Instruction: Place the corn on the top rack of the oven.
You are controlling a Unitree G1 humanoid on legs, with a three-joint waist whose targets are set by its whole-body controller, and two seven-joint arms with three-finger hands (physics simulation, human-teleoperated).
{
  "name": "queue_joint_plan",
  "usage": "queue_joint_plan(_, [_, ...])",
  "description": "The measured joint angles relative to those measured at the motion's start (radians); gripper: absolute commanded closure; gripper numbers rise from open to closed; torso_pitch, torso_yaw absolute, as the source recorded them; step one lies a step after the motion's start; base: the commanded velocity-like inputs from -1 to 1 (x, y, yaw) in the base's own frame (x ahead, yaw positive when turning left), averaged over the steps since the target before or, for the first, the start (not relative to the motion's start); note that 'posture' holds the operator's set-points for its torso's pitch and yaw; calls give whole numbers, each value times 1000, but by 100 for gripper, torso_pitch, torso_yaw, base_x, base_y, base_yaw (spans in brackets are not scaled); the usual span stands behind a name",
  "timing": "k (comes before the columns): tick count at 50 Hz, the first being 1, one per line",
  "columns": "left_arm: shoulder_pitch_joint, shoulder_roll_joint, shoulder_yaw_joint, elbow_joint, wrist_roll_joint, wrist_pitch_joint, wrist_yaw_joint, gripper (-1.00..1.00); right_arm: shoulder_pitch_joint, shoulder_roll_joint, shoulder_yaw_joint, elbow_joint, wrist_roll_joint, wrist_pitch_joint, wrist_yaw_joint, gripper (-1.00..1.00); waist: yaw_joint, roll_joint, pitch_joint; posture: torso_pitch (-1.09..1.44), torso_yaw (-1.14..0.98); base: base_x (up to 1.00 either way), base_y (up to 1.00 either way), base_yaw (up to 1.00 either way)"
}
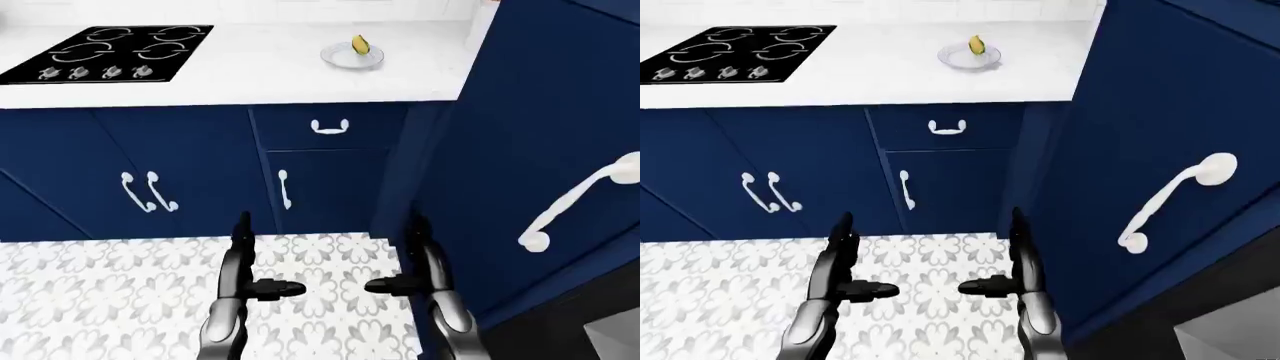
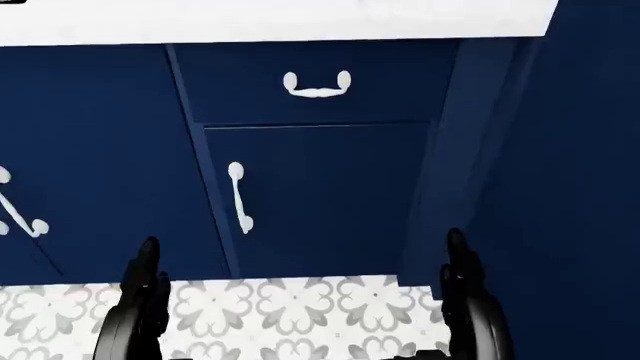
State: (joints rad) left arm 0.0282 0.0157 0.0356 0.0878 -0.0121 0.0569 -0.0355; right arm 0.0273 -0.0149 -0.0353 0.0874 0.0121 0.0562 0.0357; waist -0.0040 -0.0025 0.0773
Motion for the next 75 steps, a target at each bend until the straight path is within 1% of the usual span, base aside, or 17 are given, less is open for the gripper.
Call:
queue_joint_plan(1, [-1, 1, 2, -16, -1, -2, 1, -100, -2, -2, 1, -13, 0, -2, 1, -100, -1, -4, -10, 0, 0, 0, 0, 0])
queue_joint_plan(3, [-25, 4, 9, -55, -3, -25, 5, -100, -24, -5, -2, -45, 0, -28, 3, -100, 6, -4, -60, 0, 0, 0, 0, 0])
queue_joint_plan(5, [-32, 3, 11, -56, -4, -47, 9, -100, -29, -2, 0, -43, -2, -48, 3, -100, 8, -9, -41, 0, 0, 0, 0, 0])
queue_joint_plan(7, [-18, 2, 10, -47, -5, -45, 11, -100, -18, -2, 5, -30, -3, -48, 6, -100, 7, -8, -54, 0, 0, 0, 0, 0])
queue_joint_plan(12, [-11, 1, 8, -38, -8, -24, 10, -100, -10, -4, -2, -22, -6, -27, 5, -100, 8, -4, -54, 0, 0, 0, 0, 0])
queue_joint_plan(17, [-25, 3, 12, -38, -11, -25, 12, -100, -24, -4, -2, -26, -10, -22, 1, -100, 7, -4, -64, 0, 0, 0, 0, 0])
queue_joint_plan(22, [-129, 10, 31, 76, -21, -38, 42, -100, -124, -18, -16, 60, -22, -20, -19, -100, 9, -3, -73, 0, 0, 0, 0, 0])
queue_joint_plan(28, [-285, 27, 42, 232, -52, -30, 87, -100, -269, -52, -42, 96, -12, 43, -35, -100, 9, -4, -75, 0, 0, 0, 0, 0])
queue_joint_plan(32, [-387, 63, 55, 232, -85, 46, 94, -100, -368, -93, -67, 87, 1, 119, -37, -100, 8, -9, -70, 0, 0, 0, 0, 0])
queue_joint_plan(37, [-589, 150, 116, 166, -143, 201, 104, -100, -465, -138, -82, 19, -2, 266, -38, -100, 7, -10, -69, 0, 0, 0, 0, 0])
queue_joint_plan(41, [-661, 171, 107, 86, -170, 275, 109, -100, -526, -161, -85, -56, -17, 391, -26, -100, 9, -2, -74, 0, 0, 0, 0, 0])
queue_joint_plan(45, [-730, 188, 104, 48, -200, 391, 115, -100, -585, -188, -98, -140, -19, 516, -19, -100, 9, -3, -64, 0, 0, 0, 0, 0])
queue_joint_plan(51, [-770, 227, 123, -16, -221, 499, 133, -100, -660, -233, -128, -311, -4, 705, -18, -100, 8, -2, -50, 0, 0, 0, 0, 0])
queue_joint_plan(55, [-777, 243, 130, -85, -225, 571, 145, -100, -711, -258, -141, -394, 9, 788, -15, -100, 9, -5, -47, 0, 0, 0, 0, 0])
queue_joint_plan(65, [-761, 234, 128, -201, -247, 634, 149, -100, -707, -268, -146, -466, 45, 862, -14, -100, 12, -5, -37, 0, 0, 0, 0, 0])
queue_joint_plan(71, [-761, 240, 129, -194, -250, 646, 150, -100, -704, -265, -142, -457, 57, 855, -21, -100, 9, -2, -35, 0, 0, 12, 0, 0])
queue_joint_plan(75, [-763, 242, 134, -213, -246, 641, 152, -100, -708, -267, -141, -475, 63, 849, -21, -100, 10, -19, -22, 0, 0, 30, 0, 0])
